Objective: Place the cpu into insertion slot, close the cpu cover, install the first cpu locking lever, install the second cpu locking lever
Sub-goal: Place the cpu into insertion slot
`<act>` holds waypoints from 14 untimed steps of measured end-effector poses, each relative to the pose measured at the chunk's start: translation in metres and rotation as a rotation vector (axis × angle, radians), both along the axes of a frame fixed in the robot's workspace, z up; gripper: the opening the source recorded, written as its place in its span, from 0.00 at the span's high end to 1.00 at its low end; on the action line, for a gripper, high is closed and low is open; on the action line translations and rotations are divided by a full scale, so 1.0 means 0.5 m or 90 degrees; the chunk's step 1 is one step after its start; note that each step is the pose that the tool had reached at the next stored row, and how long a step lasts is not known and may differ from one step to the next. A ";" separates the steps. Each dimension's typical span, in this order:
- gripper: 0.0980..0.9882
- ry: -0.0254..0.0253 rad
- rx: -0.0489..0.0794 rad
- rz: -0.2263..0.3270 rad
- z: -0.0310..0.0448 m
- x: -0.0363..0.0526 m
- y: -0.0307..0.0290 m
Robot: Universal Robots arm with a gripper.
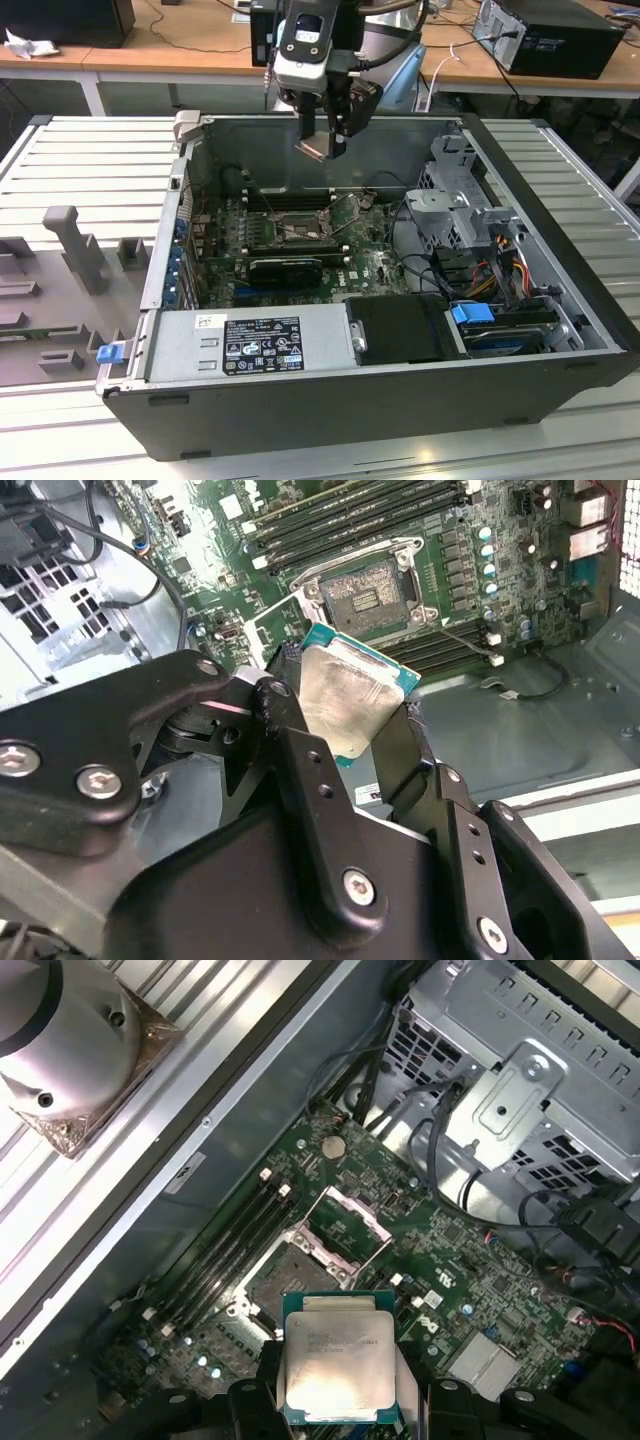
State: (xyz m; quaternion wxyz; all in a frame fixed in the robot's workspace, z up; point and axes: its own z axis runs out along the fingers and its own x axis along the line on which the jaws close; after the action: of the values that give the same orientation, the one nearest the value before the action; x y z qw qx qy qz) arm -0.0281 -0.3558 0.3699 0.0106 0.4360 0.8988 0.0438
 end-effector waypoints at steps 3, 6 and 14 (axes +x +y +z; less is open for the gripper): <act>0.52 0.0000 0.000 -0.034 -0.001 0.000 0.000; 0.52 0.0000 -0.001 -0.065 -0.002 0.000 0.000; 0.52 0.0002 -0.001 -0.098 -0.009 0.000 0.000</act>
State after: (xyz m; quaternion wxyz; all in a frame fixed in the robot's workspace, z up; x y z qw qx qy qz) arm -0.0281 -0.3559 0.3656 0.0141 0.5040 0.8626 0.0422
